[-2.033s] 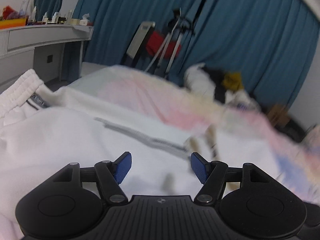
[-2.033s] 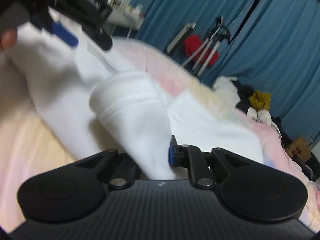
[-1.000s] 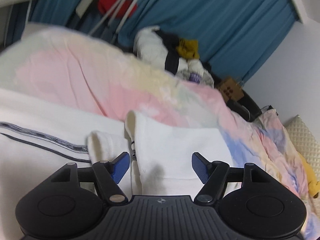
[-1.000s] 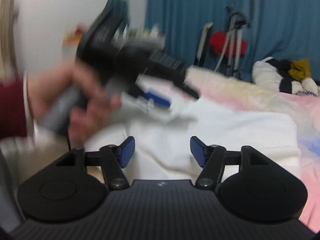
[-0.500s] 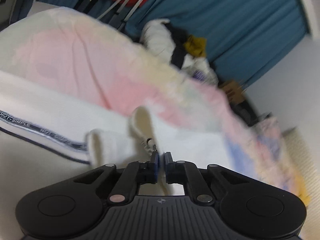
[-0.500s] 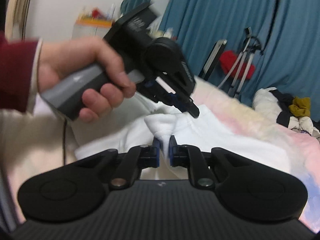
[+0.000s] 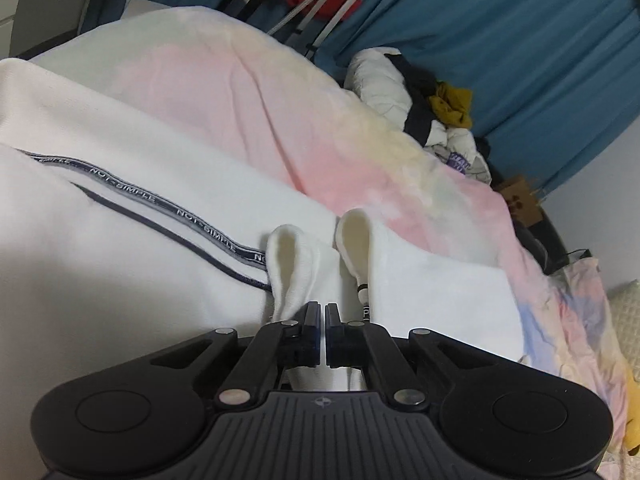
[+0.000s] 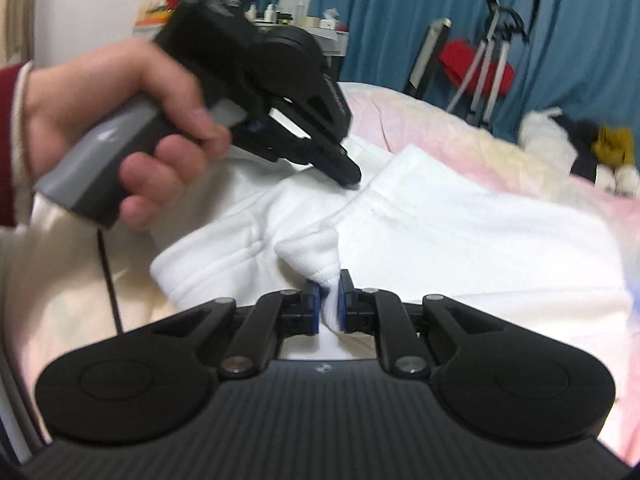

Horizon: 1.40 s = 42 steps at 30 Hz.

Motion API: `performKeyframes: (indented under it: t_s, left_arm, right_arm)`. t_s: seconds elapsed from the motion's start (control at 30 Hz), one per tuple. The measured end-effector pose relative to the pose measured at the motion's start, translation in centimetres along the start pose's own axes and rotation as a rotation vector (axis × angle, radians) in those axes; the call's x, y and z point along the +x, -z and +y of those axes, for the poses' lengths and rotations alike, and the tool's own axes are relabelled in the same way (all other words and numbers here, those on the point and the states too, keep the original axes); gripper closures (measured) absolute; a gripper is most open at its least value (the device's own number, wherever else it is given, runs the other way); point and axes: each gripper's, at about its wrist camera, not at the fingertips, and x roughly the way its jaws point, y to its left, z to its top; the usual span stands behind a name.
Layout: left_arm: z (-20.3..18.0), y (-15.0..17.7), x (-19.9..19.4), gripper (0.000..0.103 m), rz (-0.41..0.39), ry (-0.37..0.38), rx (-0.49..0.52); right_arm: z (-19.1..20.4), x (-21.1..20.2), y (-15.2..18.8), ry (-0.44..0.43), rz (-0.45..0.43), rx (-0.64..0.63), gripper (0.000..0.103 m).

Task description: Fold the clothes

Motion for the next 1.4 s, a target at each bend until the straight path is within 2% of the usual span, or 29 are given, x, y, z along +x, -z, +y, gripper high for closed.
performKeyframes:
  t_s: [0.07,0.13,0.27,0.43,0.53,0.7,0.83,0.9,1.0,1.1,1.23,1.33,1.4]
  left_arm:
    - [-0.3,0.2,-0.6,0.097,-0.02,0.0,0.02]
    - [-0.4,0.9,-1.9,0.089,-0.041,0.012,0.003]
    - [-0.5,2.1,-6.0,0.079,-0.067,-0.012,-0.037]
    - [0.3,2.8,-14.3,0.031,-0.108,-0.059,-0.117]
    - [2.4,3.3,-18.7,0.017,-0.118,-0.107,-0.181]
    - [6.9,5.0,-24.5,0.015,-0.155,-0.234,-0.311]
    - [10.0,6.0,-25.9,0.015,-0.2,-0.174,-0.497]
    - [10.7,6.2,-25.9,0.014,-0.208,-0.183,-0.55]
    - [12.2,6.8,-26.1,0.014,-0.213,-0.237,-0.652]
    - [13.8,7.6,-25.9,0.014,-0.218,-0.221,-0.735]
    - [15.2,7.5,-24.4,0.014,-0.244,-0.184,-0.759]
    - [15.6,6.8,-23.5,0.018,-0.274,-0.222,-0.741]
    - [15.7,6.4,-23.2,0.02,-0.311,-0.256,-0.72]
  right_arm:
    - [-0.9,0.2,-0.3,-0.023,-0.001,0.057,0.091]
    - [-1.4,0.1,-0.3,-0.041,-0.004,0.105,0.091]
    - [-1.8,0.4,-0.5,-0.049,-0.003,0.126,0.091]
    - [-2.6,0.2,-0.5,-0.059,-0.021,0.16,0.09]
    - [-3.2,-0.6,-0.6,-0.074,-0.03,0.211,0.09]
    - [-3.9,-2.1,-1.3,-0.081,-0.063,0.258,0.09]
    - [-4.7,-4.0,-1.6,-0.094,-0.102,0.308,0.089]
    - [-5.0,-5.0,-1.7,-0.099,-0.121,0.332,0.089]
    - [-5.5,-5.7,-1.7,-0.082,-0.126,0.348,0.089]
    - [-6.2,-5.9,-1.7,-0.074,-0.129,0.382,0.089]
    - [-7.0,-4.9,-1.6,-0.019,-0.1,0.397,0.089]
    - [-7.0,-3.4,-0.9,0.051,-0.106,0.355,0.089]
    - [-7.1,-1.2,-0.3,0.091,-0.053,0.332,0.089]
